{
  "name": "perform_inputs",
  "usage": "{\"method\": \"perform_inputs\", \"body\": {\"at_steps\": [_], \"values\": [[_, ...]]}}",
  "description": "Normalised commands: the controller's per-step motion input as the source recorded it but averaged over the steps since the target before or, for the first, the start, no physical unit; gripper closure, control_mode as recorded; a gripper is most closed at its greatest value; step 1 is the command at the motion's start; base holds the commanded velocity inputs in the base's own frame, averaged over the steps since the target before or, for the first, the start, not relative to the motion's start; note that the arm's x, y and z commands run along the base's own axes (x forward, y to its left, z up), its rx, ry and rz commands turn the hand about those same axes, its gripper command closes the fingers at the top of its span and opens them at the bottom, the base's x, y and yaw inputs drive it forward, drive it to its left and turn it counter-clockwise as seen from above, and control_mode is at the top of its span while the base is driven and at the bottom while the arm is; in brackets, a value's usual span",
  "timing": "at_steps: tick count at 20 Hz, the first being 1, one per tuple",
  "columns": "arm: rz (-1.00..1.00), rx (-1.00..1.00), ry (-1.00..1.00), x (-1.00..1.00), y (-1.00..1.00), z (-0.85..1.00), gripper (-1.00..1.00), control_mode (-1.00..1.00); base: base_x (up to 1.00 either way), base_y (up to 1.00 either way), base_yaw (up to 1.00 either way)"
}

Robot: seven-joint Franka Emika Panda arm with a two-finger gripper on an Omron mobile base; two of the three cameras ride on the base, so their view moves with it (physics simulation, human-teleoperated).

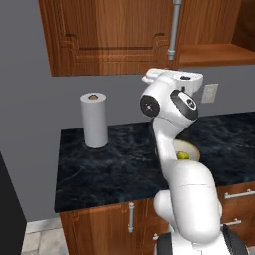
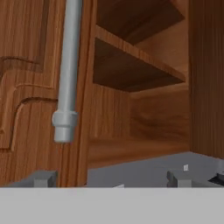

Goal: Open the cabinet. Pick the apple and pear from the cabinet and place them into the bowl. Then close the cabinet.

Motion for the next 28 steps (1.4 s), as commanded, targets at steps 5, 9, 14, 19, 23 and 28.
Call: {"method": "perform_inputs", "body": {"at_steps": [5,9,14,19,23,28], "values": [[-0.13,0.19,0.38,-1.00,-0.11,0.63,-1.00,-1.00,0.00,0.00,0.00],[-0.04,0.21,0.60,-0.97,-0.29,0.57,-1.00,-1.00,0.00,0.00,0.00],[0.07,-0.03,0.07,-0.47,0.06,-0.34,-1.00,-1.00,0.00,0.00,0.00],[0.02,0.00,0.00,-1.00,-0.17,-0.67,-1.00,-1.00,0.00,0.00,0.00],[0.02,0.02,0.00,-1.00,-0.39,-0.57,-1.00,-1.00,0.00,0.00,0.00],[0.00,0.15,0.00,-1.00,-0.62,-0.14,-1.00,-1.00,0.00,0.00,0.00]]}}
